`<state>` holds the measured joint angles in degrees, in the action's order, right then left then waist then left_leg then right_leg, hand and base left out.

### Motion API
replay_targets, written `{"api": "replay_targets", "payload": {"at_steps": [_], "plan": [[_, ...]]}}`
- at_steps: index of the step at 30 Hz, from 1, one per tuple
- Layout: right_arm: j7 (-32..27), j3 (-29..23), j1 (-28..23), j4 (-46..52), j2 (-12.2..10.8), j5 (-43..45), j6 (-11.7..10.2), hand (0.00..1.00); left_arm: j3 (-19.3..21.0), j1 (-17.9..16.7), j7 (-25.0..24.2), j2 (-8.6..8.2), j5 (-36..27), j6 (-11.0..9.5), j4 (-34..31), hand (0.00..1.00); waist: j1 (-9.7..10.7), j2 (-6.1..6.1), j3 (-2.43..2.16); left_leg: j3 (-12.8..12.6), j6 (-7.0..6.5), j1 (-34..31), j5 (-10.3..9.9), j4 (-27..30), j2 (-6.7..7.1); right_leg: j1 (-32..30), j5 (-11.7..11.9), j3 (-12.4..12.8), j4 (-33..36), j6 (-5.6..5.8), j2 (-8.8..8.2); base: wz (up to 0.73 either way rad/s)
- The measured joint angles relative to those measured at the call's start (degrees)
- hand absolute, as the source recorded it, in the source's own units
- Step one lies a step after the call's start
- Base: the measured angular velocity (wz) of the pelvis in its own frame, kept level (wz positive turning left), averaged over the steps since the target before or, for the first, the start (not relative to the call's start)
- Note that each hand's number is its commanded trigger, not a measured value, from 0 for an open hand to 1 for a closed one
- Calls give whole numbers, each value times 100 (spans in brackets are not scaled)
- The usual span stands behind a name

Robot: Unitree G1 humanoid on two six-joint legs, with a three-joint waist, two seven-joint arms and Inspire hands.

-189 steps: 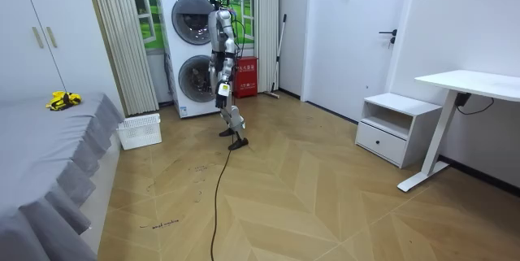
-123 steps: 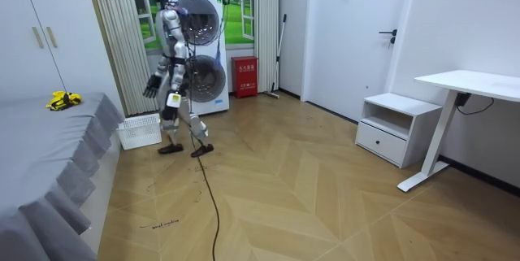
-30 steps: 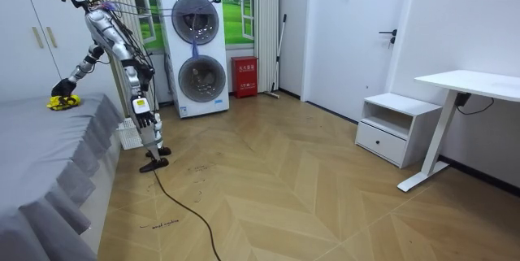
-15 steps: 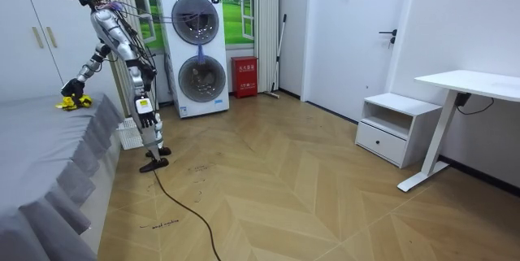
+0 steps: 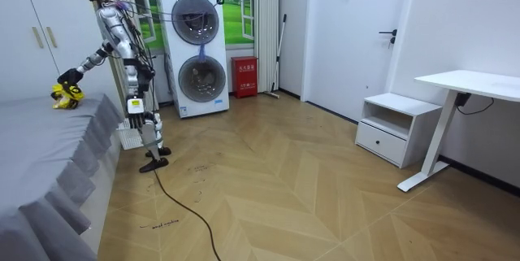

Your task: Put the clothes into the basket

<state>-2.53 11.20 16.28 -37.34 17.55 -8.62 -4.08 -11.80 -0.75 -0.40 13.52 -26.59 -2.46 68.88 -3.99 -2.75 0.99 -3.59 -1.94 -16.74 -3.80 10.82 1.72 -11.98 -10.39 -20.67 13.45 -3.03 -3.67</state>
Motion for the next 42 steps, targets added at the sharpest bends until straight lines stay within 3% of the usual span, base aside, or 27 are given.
{"api": "replay_targets", "payload": {"at_steps": [4,6,8,11,13,18,23,25,29,32,34,37,39,42], "plan": [[-78,-389,-673,761,11,-154,17,100,230,-139,138,-104,-6,-4,-47,0,199,33,-51,-296,-30,448,-22,-83,12,426,-38,91,-103,64,-23,-12],[-207,-648,-1031,1234,11,-211,53,100,501,-335,234,-200,80,6,-191,0,280,44,-76,-436,-39,753,-32,-167,12,673,-44,265,-190,74,-6,-35],[-345,-810,-1186,1498,11,-180,77,100,600,-425,266,-242,256,12,-296,0,307,46,-78,-574,-37,946,-36,-205,6,809,-46,371,-194,79,-8,-34],[-392,-992,-1288,1959,18,-252,174,100,713,-535,264,-313,261,22,-443,0,516,70,-100,-732,-25,1179,-47,-254,-8,1000,-46,516,-278,78,23,-22],[-373,-1188,-1498,2345,21,-262,194,100,737,-564,257,-344,312,32,-487,0,596,75,-110,-774,-9,1347,-105,-262,-32,1122,-50,637,-291,83,58,-27],[-479,-1791,-1834,2980,26,-440,224,100,1003,-643,248,-358,762,48,-492,0,754,45,-123,-1201,28,1707,-357,-261,-177,1315,-48,1001,-376,78,193,-41],[-564,-2135,-1899,3013,23,-310,296,100,1050,-633,251,-364,938,126,-589,0,1008,-28,-103,-1494,36,1840,-438,-263,-221,1301,-25,1364,-365,87,258,-36],[-593,-2201,-2023,3013,21,-316,317,100,1050,-633,251,-366,938,143,-602,0,1020,-23,-104,-1662,60,1927,-520,-263,-272,1308,-14,1533,-359,83,303,-53],[-611,-2419,-2272,3013,-22,-300,487,100,1052,-636,184,-373,1002,292,-599,0,1232,5,-105,-1929,73,2013,-586,-263,-303,1303,10,1777,-350,91,333,-37],[-566,-2612,-2444,3006,-43,-269,498,100,1053,-673,158,-374,1168,392,-517,0,1457,15,-98,-2089,101,2052,-605,-255,-314,1283,16,1944,-335,100,363,-31],[-434,-2692,-2582,3003,-61,-332,498,100,1036,-729,168,-364,1191,403,-468,0,1503,30,-94,-2378,127,2050,-631,-254,-361,1122,19,2182,-259,95,422,-50],[-361,-2690,-2702,3000,-153,-332,510,100,906,-734,231,-363,1150,493,-465,0,1616,99,-79,-2473,158,2027,-688,-252,-408,1082,50,2313,-258,71,483,-38],[-267,-2692,-2739,2881,-249,-332,541,100,820,-730,252,-401,1072,577,-460,0,1682,185,-60,-2617,172,2031,-699,-252,-412,978,84,2539,-260,72,539,-38],[-221,-2686,-2728,2537,-254,-285,544,100,684,-721,239,-396,921,615,-460,0,1767,303,-71,-2627,173,1884,-707,-247,-411,764,120,2666,-231,76,574,-26]]}}
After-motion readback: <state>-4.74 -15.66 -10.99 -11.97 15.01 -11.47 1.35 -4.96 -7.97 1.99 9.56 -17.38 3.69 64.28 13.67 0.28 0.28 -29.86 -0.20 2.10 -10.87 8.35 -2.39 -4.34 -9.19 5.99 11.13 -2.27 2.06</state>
